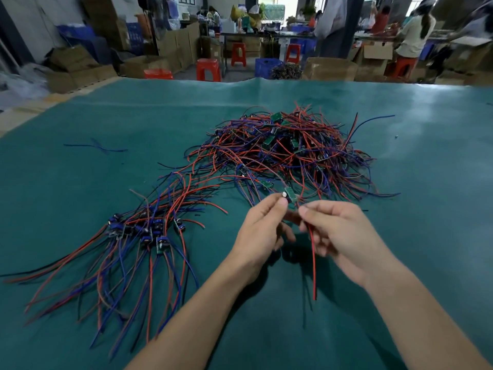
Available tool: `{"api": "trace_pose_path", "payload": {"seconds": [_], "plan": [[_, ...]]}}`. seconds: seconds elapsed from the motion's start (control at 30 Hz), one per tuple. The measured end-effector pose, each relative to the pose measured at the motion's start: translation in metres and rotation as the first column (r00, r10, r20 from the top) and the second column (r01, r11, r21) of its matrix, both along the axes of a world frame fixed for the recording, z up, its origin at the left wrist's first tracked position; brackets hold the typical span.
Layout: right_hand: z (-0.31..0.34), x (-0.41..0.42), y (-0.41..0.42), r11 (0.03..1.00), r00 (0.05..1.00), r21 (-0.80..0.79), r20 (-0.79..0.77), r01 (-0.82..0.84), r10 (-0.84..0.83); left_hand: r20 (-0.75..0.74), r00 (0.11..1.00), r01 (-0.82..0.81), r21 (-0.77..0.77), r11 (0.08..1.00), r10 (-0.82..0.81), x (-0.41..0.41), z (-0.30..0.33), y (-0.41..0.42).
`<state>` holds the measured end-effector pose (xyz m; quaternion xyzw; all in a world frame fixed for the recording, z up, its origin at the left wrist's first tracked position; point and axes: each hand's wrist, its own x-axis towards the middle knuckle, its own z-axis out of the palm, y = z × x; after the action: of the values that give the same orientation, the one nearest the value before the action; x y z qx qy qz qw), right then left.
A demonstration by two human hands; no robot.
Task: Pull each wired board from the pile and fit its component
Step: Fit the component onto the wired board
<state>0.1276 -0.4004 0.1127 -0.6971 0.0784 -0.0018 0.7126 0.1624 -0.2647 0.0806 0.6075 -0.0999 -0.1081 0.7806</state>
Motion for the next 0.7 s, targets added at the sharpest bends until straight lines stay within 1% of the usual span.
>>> {"api": "trace_pose_path", "payload": {"seconds": [0.03,0.13,0.2,0.27,0.33,0.37,0.4,0.43,0.47,0.5,0.53,0.6,0.7], "plan": [[-0.005,-0.001,0.0,1.0,1.0,0.004,-0.003,-0.02,0.02,0.003,1.0,0.005,0.006,1.0,-0.005,0.0,-0.001,0.0],[-0.015,0.003,-0.002,0.991,0.996,-0.117,0.059,-0.061,0.068,0.025,0.999,0.038,-0.032,0.999,-0.037,-0.001,-0.003,0.0],[-0.019,0.005,-0.005,0.965,0.992,-0.256,0.098,-0.056,0.083,0.042,0.998,0.046,-0.038,0.998,-0.044,-0.002,-0.004,0.001],[-0.021,0.005,-0.009,0.905,0.987,-0.425,0.132,-0.026,0.09,0.068,0.996,0.051,-0.037,0.998,-0.048,-0.003,-0.004,0.001],[-0.022,0.006,-0.016,0.873,0.985,-0.488,0.154,0.007,0.078,0.091,0.995,0.031,-0.006,0.999,-0.031,-0.002,-0.005,0.002],[-0.022,0.007,-0.019,0.878,0.985,-0.477,0.167,0.042,0.044,0.1,0.995,0.008,0.013,1.0,-0.009,-0.002,-0.006,0.002],[-0.022,0.009,-0.023,0.902,0.985,-0.425,0.174,0.081,-0.007,0.099,0.995,-0.012,0.022,1.0,0.01,-0.002,-0.007,0.002],[-0.021,0.01,-0.026,0.941,0.985,-0.321,0.164,0.105,-0.054,0.089,0.996,-0.023,0.024,0.999,0.021,-0.001,-0.007,0.002],[-0.019,0.01,-0.026,0.978,0.987,-0.181,0.142,0.099,-0.074,0.08,0.997,-0.024,0.025,0.999,0.022,-0.001,-0.007,0.002],[-0.017,0.01,-0.025,0.997,0.991,-0.048,0.118,0.067,-0.061,0.079,0.997,-0.013,0.034,0.999,0.011,-0.002,-0.008,0.002],[-0.016,0.009,-0.023,0.999,0.993,0.033,0.109,0.031,-0.034,0.086,0.996,0.009,0.052,0.999,-0.014,-0.002,-0.008,0.002],[-0.017,0.008,-0.019,0.999,0.992,0.038,0.124,0.001,-0.005,0.105,0.992,0.067,0.092,0.994,-0.077,-0.003,-0.008,0.003],[-0.018,0.009,-0.023,0.997,0.985,-0.049,0.167,0.058,-0.049,0.105,0.985,0.124,0.115,0.986,-0.136,-0.004,-0.007,0.004]]}}
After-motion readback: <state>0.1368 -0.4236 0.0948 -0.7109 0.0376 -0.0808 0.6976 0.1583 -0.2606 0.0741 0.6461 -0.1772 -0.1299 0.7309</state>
